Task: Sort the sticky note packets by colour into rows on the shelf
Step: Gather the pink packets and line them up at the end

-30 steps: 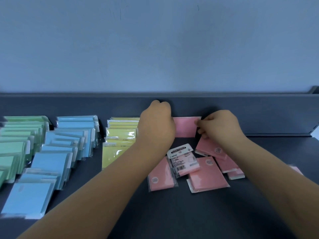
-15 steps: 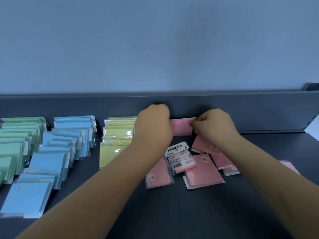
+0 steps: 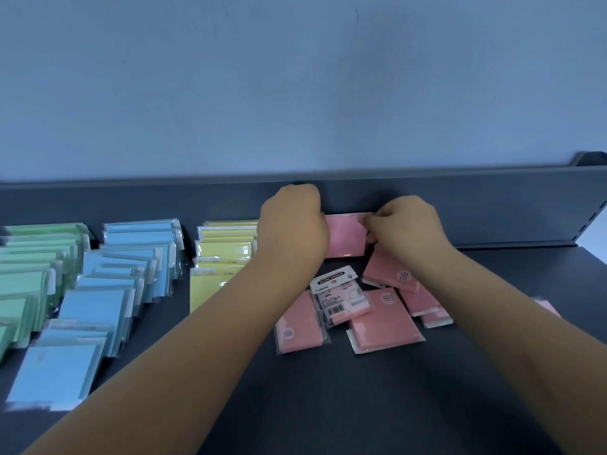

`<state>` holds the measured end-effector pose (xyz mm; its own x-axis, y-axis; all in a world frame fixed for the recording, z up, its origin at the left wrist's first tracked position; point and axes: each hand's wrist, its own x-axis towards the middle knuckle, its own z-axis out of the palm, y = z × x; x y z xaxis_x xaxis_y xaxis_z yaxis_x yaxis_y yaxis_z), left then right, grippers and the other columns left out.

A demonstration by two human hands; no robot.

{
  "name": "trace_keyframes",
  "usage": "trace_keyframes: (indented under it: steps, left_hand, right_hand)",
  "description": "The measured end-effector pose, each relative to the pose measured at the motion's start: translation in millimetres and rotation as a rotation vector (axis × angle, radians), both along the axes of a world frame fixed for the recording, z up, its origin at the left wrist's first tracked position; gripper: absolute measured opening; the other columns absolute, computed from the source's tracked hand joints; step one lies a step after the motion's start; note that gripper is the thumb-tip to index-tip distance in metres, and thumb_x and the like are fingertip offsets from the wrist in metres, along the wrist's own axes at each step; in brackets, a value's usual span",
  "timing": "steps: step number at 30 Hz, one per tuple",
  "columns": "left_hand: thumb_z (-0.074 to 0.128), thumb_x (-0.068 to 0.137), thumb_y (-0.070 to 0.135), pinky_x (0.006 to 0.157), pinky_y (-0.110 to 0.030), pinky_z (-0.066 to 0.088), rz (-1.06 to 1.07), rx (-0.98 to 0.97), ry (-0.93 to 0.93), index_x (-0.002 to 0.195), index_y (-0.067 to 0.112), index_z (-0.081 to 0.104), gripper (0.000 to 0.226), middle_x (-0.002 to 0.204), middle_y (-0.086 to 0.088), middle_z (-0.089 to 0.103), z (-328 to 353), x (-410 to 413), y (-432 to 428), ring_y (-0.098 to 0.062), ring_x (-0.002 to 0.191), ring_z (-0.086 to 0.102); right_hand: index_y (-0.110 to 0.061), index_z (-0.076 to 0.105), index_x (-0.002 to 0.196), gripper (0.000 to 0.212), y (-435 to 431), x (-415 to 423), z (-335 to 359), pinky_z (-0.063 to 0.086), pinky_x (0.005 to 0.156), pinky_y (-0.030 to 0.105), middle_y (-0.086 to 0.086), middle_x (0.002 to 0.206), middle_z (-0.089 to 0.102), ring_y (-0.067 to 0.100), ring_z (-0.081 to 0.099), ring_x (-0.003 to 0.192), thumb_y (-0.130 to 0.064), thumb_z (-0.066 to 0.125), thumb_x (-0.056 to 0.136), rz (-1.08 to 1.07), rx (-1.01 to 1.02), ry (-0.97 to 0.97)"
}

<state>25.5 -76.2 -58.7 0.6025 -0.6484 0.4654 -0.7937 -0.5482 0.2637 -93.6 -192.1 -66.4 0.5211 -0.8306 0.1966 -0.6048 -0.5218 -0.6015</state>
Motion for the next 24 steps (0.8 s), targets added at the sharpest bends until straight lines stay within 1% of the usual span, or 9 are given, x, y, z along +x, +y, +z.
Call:
trace_keyframes:
  steps: [4, 9, 11, 13, 15, 16, 18, 21, 24]
  left_hand:
    - [0.054, 0.084, 0.004, 0.054, -0.034, 0.026, 0.003, 0.006, 0.009, 0.066, 0.013, 0.036, 0.027, 0.072, -0.003, 0.039, -5.1, -1.4, 2.9, -0.031, 0.066, 0.045]
    - [0.058, 0.085, 0.004, 0.057, -0.037, 0.027, 0.016, -0.051, -0.043, 0.078, 0.013, 0.037, 0.023, 0.096, -0.007, 0.041, -0.7, -10.9, 8.3, -0.028, 0.069, 0.039]
    - [0.057, 0.085, 0.004, 0.057, -0.037, 0.026, 0.020, -0.041, -0.049, 0.078, 0.013, 0.036, 0.024, 0.096, -0.007, 0.038, -1.0, -10.9, 8.7, -0.027, 0.071, 0.039]
    - [0.057, 0.085, 0.006, 0.056, -0.037, 0.027, 0.020, -0.038, -0.056, 0.076, 0.013, 0.035, 0.025, 0.092, -0.005, 0.035, -2.1, -10.6, 9.8, -0.027, 0.071, 0.039]
    - [0.057, 0.087, 0.012, 0.056, -0.037, 0.030, 0.009, -0.040, -0.076, 0.075, 0.014, 0.036, 0.024, 0.089, -0.004, 0.036, -3.4, -12.3, 11.3, -0.027, 0.071, 0.041]
    - [0.056, 0.089, 0.017, 0.057, -0.037, 0.032, -0.002, -0.047, -0.068, 0.075, 0.014, 0.039, 0.022, 0.088, -0.003, 0.038, -3.0, -13.5, 12.5, -0.027, 0.072, 0.042]
    - [0.055, 0.090, 0.027, 0.062, -0.038, 0.040, -0.040, -0.066, -0.018, 0.079, 0.013, 0.050, 0.019, 0.088, -0.002, 0.046, 0.0, -13.3, 15.4, -0.027, 0.077, 0.048]
    - [0.058, 0.090, 0.033, 0.077, -0.040, 0.048, -0.094, -0.080, 0.078, 0.091, 0.015, 0.066, 0.020, 0.096, -0.002, 0.060, 8.1, -11.6, 23.8, -0.028, 0.090, 0.057]
    - [0.060, 0.092, 0.036, 0.082, -0.035, 0.045, -0.141, -0.031, 0.138, 0.102, 0.021, 0.069, 0.021, 0.104, 0.001, 0.063, 17.7, -18.2, 33.4, -0.023, 0.098, 0.058]
  right_hand:
    - [0.004, 0.074, 0.080, 0.038, 0.4, -0.1, -5.3, 0.059, 0.075, 0.046, 0.023, 0.083, 0.074, 0.039, 0.069, 0.082, -0.032, 0.064, 0.090, -0.009, 0.021, 0.008]
    - [0.001, 0.076, 0.077, 0.041, -0.8, -1.7, -2.4, 0.059, 0.074, 0.047, 0.018, 0.077, 0.075, 0.034, 0.069, 0.075, -0.037, 0.066, 0.090, -0.025, 0.002, 0.036]
    - [0.000, 0.075, 0.075, 0.042, 0.2, -2.9, -0.1, 0.058, 0.071, 0.043, 0.018, 0.076, 0.074, 0.032, 0.069, 0.074, -0.039, 0.066, 0.089, -0.033, -0.014, 0.053]
    - [0.001, 0.074, 0.075, 0.043, 2.8, -5.0, 4.1, 0.053, 0.066, 0.036, 0.019, 0.076, 0.073, 0.033, 0.067, 0.075, -0.039, 0.066, 0.089, -0.040, -0.029, 0.066]
    - [0.001, 0.073, 0.078, 0.044, 6.3, -9.2, 8.7, 0.049, 0.062, 0.034, 0.020, 0.078, 0.072, 0.033, 0.067, 0.077, -0.040, 0.065, 0.090, -0.036, -0.044, 0.081]
    - [0.001, 0.073, 0.081, 0.043, 8.1, -12.2, 11.0, 0.050, 0.063, 0.034, 0.019, 0.080, 0.072, 0.032, 0.067, 0.078, -0.040, 0.065, 0.090, -0.028, -0.052, 0.091]
    - [-0.005, 0.076, 0.088, 0.039, 12.6, -21.6, 16.7, 0.054, 0.071, 0.036, 0.012, 0.084, 0.074, 0.028, 0.067, 0.083, -0.042, 0.064, 0.091, 0.007, -0.067, 0.127]
    - [-0.019, 0.077, 0.096, 0.026, 17.4, -48.5, 29.1, 0.055, 0.084, 0.037, -0.003, 0.095, 0.075, 0.020, 0.066, 0.093, -0.042, 0.064, 0.094, 0.068, -0.088, 0.216]
    - [-0.030, 0.076, 0.098, 0.018, 12.5, -88.1, 41.4, 0.048, 0.082, 0.031, -0.015, 0.097, 0.072, 0.010, 0.065, 0.094, -0.043, 0.065, 0.093, 0.059, -0.026, 0.212]
